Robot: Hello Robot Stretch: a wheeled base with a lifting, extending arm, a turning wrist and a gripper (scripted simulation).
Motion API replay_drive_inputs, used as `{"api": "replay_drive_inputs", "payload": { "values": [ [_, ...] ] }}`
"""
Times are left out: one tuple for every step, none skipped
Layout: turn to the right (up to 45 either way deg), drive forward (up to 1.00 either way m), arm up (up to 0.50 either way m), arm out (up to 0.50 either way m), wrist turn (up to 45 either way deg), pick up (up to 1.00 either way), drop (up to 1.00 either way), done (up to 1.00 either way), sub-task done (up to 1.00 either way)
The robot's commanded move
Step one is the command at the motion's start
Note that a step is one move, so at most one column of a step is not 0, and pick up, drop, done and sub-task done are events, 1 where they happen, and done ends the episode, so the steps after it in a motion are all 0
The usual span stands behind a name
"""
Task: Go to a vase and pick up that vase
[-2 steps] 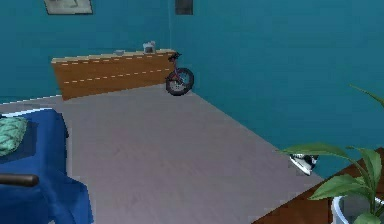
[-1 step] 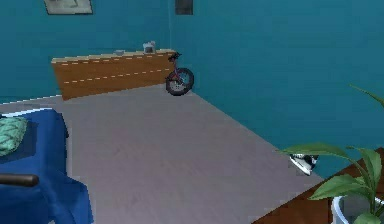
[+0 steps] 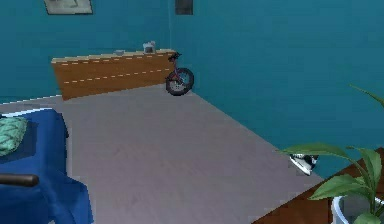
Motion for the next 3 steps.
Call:
{"api": "replay_drive_inputs", "payload": {
  "values": [
    [0.0, 0.00, 0.00, 0.00, 45.0, 0.00, 0.00, 0.00, 0.00],
    [0.0, 0.00, 0.00, 0.00, 45.0, 0.00, 0.00, 0.00, 0.00],
    [0.0, 0.00, 0.00, 0.00, 27.0, 0.00, 0.00, 0.00, 0.00]
  ]
}}
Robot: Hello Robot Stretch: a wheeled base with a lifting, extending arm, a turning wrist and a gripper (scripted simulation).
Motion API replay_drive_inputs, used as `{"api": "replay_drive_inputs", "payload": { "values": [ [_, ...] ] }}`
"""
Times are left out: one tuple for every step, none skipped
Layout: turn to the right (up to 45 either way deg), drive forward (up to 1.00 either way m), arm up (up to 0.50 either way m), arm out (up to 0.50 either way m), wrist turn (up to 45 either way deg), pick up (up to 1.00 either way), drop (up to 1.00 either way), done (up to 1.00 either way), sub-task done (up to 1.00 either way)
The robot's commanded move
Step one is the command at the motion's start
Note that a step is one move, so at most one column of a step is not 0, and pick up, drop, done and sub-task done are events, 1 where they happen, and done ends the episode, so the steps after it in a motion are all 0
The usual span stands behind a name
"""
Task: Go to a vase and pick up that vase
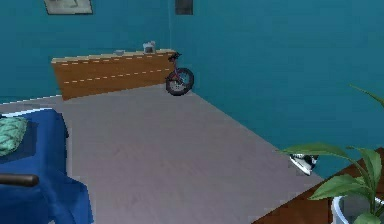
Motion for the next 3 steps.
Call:
{"api": "replay_drive_inputs", "payload": {
  "values": [
    [0.0, 0.00, -0.24, 0.00, 0.0, 0.00, 0.00, 0.00, 0.00],
    [0.0, 0.00, 0.00, 0.00, 0.0, 1.00, 0.00, 0.00, 0.00],
    [0.0, 0.00, 0.10, 0.00, 0.0, 0.00, 0.00, 0.00, 0.00]
  ]
}}
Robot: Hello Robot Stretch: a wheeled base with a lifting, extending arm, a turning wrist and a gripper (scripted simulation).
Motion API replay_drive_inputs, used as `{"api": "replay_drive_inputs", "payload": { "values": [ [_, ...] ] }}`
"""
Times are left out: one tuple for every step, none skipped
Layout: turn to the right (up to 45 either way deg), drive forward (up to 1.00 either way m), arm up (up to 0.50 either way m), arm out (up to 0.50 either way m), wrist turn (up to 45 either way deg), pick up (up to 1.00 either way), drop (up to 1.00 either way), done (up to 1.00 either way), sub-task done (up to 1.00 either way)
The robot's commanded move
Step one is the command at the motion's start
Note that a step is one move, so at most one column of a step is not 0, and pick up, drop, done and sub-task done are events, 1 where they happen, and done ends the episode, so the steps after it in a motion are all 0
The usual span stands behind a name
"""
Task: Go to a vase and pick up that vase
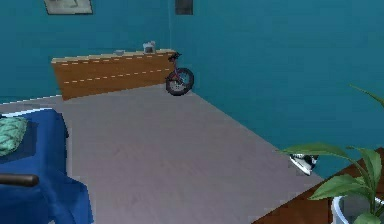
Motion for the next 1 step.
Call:
{"api": "replay_drive_inputs", "payload": {
  "values": [
    [0.0, 0.00, 0.00, 0.00, 0.0, 0.00, 0.00, 1.00, 0.00]
  ]
}}
